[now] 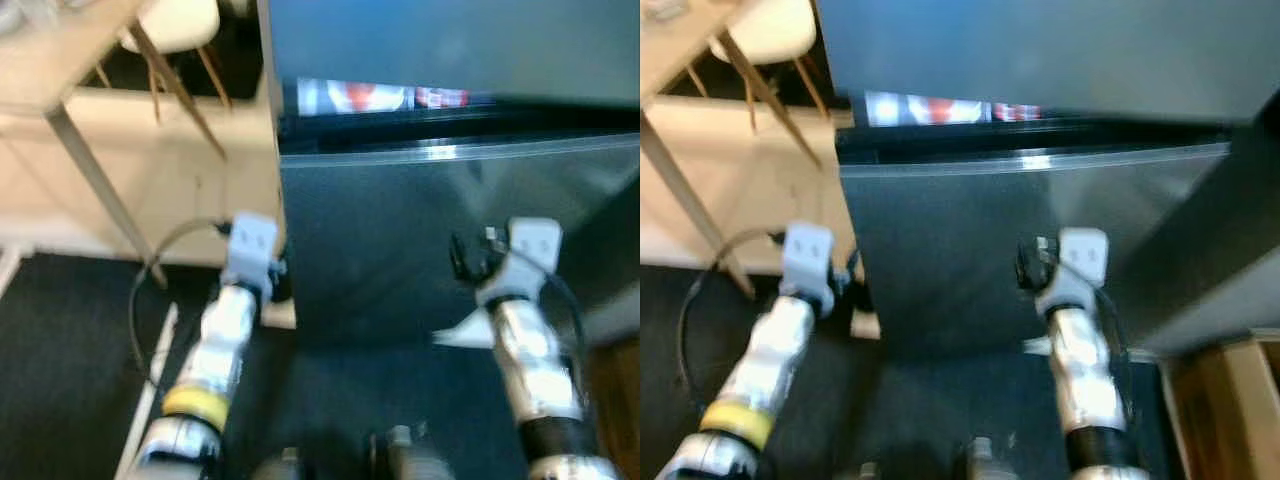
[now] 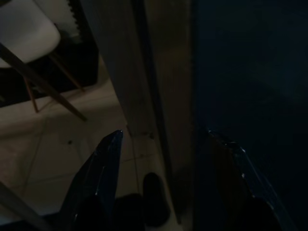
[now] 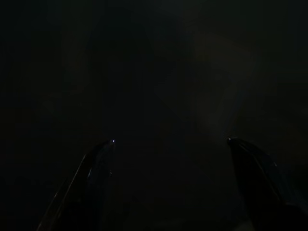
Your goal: Restocking fridge
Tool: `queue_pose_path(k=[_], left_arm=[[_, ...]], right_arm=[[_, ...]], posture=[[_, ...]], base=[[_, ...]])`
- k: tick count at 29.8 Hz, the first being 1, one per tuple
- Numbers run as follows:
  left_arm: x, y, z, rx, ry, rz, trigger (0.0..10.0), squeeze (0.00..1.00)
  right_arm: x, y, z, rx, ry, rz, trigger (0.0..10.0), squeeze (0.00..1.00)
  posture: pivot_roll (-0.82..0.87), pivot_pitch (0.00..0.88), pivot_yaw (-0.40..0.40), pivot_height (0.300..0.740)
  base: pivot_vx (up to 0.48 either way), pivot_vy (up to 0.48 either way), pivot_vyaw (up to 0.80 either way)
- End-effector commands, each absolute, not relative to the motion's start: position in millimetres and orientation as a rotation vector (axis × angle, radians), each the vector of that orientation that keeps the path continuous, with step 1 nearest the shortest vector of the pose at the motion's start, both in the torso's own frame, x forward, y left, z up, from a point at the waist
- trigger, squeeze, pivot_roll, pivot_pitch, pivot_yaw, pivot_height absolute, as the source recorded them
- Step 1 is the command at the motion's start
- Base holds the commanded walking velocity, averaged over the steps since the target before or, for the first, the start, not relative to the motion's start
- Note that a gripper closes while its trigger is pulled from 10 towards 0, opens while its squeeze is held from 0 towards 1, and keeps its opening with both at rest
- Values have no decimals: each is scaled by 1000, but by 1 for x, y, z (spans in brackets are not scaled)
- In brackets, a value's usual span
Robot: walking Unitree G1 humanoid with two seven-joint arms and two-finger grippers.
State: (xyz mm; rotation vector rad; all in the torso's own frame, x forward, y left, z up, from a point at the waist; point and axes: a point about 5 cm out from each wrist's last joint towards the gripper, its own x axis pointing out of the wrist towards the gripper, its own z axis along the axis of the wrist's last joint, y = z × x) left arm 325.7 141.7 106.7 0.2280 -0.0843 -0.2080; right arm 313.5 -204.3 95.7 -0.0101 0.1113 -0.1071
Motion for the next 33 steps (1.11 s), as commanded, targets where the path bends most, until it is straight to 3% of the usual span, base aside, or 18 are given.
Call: queue_pose_path(k=[1, 23, 28, 32, 33], left_arm=[[323, 139, 107, 225, -83, -215, 10000, 0], [320, 141, 106, 209, -59, -197, 10000, 0], [315, 139, 97, 217, -21, -231, 10000, 0], [299, 141, 67, 240, 103, -283, 10000, 0], [286, 149, 40, 253, 208, -272, 10000, 0]], right_arm=[[311, -208, 93, -9, 117, -121, 10000, 0], [312, -209, 94, -10, 115, -123, 10000, 0], [311, -209, 92, -13, 121, -121, 10000, 0], [308, -206, 78, -60, 198, -70, 10000, 0], [302, -202, 63, -116, 264, -14, 10000, 0]], posture=[[-57, 166, -21, 740], [-55, 167, -24, 740], [-54, 167, -25, 740], [-52, 167, -22, 740], [-51, 167, -22, 740]], base=[[337, 0, 0], [328, 0, 0], [0, 0, 0], [0, 0, 0], [0, 0, 0]])
